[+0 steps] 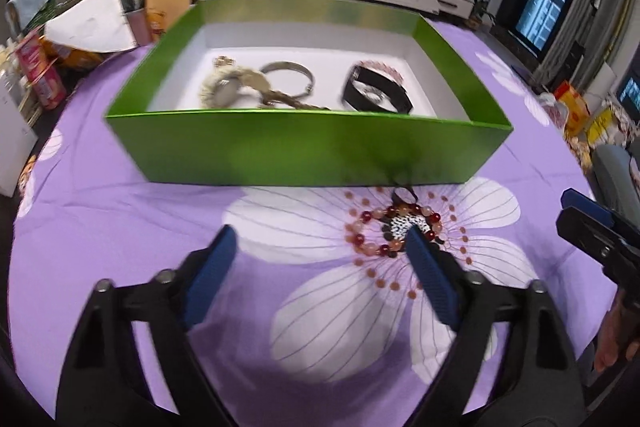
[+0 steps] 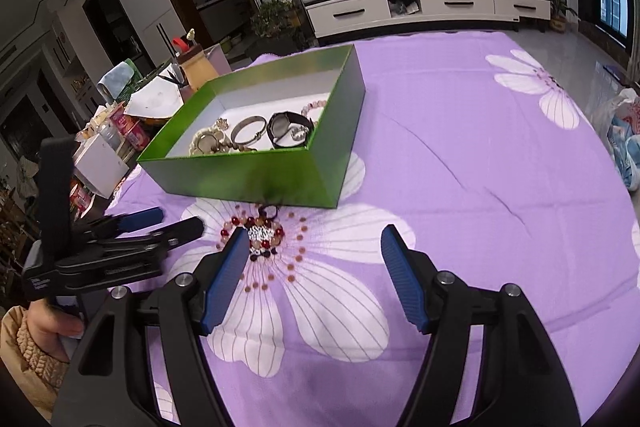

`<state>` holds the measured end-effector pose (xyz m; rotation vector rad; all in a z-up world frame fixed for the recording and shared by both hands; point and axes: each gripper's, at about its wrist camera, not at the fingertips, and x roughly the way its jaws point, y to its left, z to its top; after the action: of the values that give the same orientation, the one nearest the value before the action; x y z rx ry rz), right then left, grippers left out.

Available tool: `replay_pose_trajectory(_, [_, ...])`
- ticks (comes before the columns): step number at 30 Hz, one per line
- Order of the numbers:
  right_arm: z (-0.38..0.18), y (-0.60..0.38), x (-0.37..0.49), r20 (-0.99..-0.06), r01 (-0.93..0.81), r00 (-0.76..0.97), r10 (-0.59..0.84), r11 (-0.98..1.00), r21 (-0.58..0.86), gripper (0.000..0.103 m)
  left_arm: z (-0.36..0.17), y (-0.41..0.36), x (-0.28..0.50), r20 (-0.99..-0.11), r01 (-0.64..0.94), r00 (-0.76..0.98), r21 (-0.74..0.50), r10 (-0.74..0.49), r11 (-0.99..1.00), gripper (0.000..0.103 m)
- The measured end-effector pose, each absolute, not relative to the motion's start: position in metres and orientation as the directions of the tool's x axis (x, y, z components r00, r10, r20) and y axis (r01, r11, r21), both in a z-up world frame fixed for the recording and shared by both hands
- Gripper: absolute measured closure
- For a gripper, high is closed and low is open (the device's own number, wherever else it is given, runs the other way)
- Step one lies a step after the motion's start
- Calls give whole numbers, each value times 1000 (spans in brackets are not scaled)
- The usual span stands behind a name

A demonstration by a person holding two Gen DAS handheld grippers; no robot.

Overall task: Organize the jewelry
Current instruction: 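Withdraw both open tools from the box toward the beads on the cloth, then grasp the red-and-pink bead bracelet with the left tool while the right tool grasps the black-and-white beaded pendant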

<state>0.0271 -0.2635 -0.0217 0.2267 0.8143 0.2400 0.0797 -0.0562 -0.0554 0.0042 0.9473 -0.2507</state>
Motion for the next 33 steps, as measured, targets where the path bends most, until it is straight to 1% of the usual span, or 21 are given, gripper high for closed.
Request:
replay_pose_trajectory(2, [-22,-266,27,-687,-123,662,299,948,294,34,-63,-66,86,-810,226,554,-78,-194,971,29])
replay_pose_trajectory(4, [-23,-269,26,-685,-121,663,301,947,298,34,-69,-73,91,-818,233,546,-61,-183,970,38])
replay_pose_trajectory(5, [-24,-270,26,-684,-120,664,302,946,301,34,-71,-76,93,-821,240,542,-54,-180,969,41])
replay_pose_trajectory(7, [-25,-270,27,-685,-117,664,301,946,302,34,-74,-80,96,-825,252,539,-38,-172,967,54])
replay_pose_trajectory(9, [-27,-273,28,-688,-112,661,299,946,303,34,-79,-87,96,-826,278,536,-22,-174,960,65])
replay_pose_trajectory(11, [-28,-274,29,-690,-109,660,297,947,304,34,-81,-92,93,-817,306,548,-4,-179,952,72])
replay_pose_trajectory(12, [-30,-274,30,-692,-107,658,296,947,304,34,-81,-94,92,-816,318,546,-9,-191,948,80])
replay_pose_trajectory(14, [-31,-274,31,-695,-103,655,296,947,305,34,-82,-98,90,-814,342,543,-9,-205,940,88])
replay_pose_trajectory(15, [-32,-273,32,-696,-102,654,296,946,307,34,-82,-99,89,-814,350,542,-11,-212,937,94])
replay_pose_trajectory(17, [-32,-272,33,-697,-102,653,296,946,306,34,-82,-101,87,-811,357,544,-7,-214,934,95])
replay_pose_trajectory(20, [-34,-270,34,-703,-105,647,295,948,302,34,-81,-95,84,-810,350,535,-46,-240,936,96])
replay_pose_trajectory(25, [-38,-265,37,-713,-119,633,301,948,295,34,-66,-73,78,-780,315,565,-96,-267,944,96])
replay_pose_trajectory(29, [-44,-255,43,-727,-139,612,312,947,289,34,-52,-45,74,-756,260,604,-112,-252,959,96])
replay_pose_trajectory(33, [-51,-236,54,-739,-179,589,328,944,276,34,-47,-20,69,-751,210,617,-130,-234,969,96])
